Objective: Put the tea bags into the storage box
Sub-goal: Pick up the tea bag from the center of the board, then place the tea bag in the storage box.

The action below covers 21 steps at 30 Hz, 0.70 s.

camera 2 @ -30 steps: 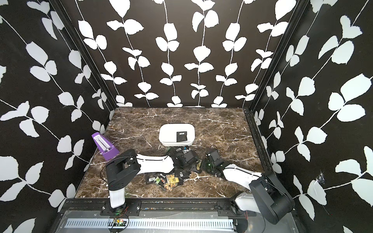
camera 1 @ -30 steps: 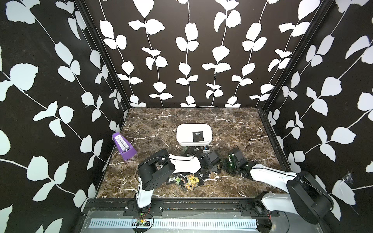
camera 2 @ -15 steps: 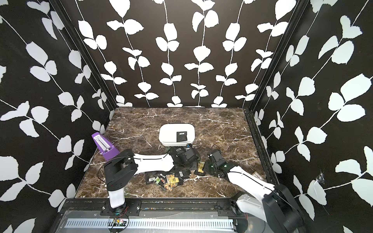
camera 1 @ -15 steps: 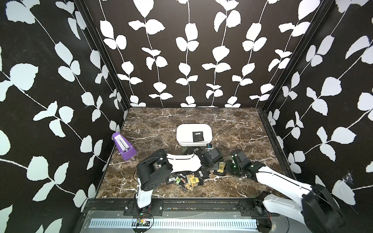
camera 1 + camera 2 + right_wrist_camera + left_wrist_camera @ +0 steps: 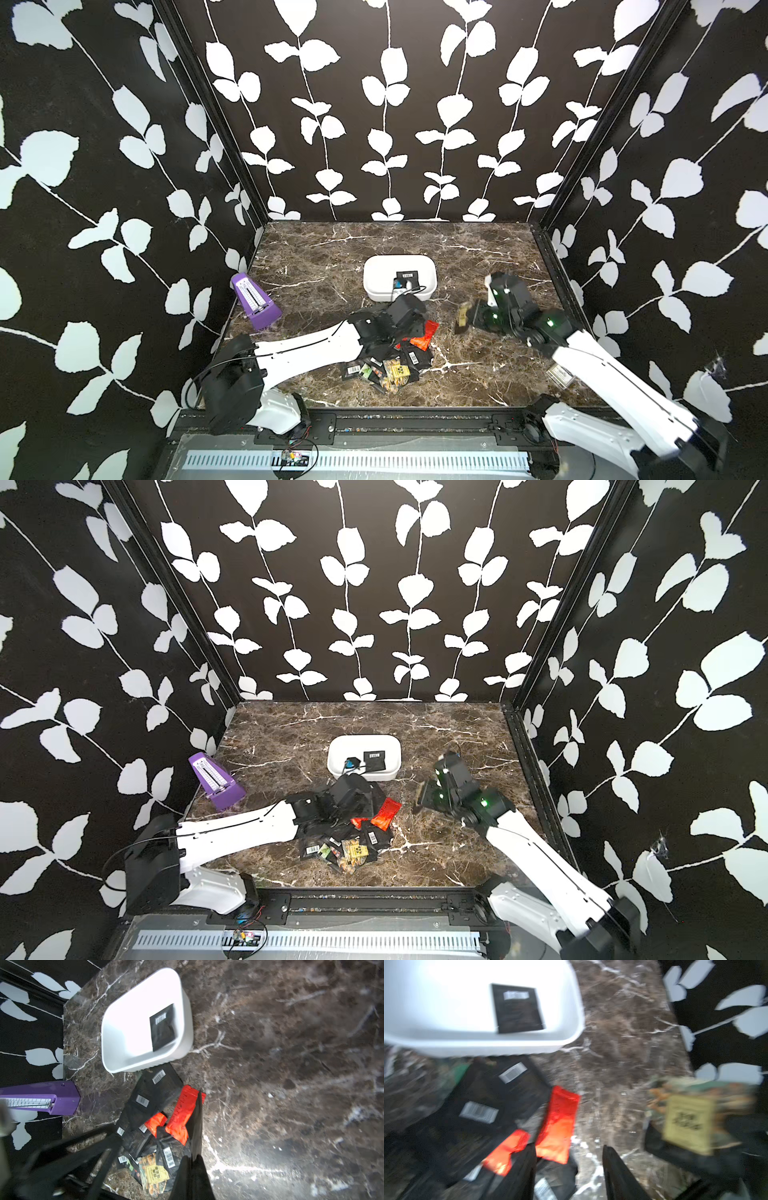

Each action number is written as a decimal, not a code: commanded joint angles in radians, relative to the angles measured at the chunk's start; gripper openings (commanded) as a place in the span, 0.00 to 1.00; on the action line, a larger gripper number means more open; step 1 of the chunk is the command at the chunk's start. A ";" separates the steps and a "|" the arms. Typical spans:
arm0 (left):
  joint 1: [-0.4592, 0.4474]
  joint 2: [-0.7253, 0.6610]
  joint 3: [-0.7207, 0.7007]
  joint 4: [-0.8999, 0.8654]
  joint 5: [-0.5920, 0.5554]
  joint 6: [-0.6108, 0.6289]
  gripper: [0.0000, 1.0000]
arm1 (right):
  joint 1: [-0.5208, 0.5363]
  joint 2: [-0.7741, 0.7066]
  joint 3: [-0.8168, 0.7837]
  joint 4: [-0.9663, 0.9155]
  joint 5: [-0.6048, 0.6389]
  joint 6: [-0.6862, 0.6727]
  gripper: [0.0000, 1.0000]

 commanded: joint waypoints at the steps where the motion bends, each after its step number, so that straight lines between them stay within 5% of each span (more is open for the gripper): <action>1: 0.026 -0.054 -0.085 -0.027 -0.016 -0.020 0.54 | 0.007 0.131 0.137 0.021 -0.036 -0.051 0.00; 21: 0.035 -0.247 -0.275 0.006 -0.128 -0.068 0.70 | 0.016 0.985 0.954 0.025 -0.035 -0.058 0.00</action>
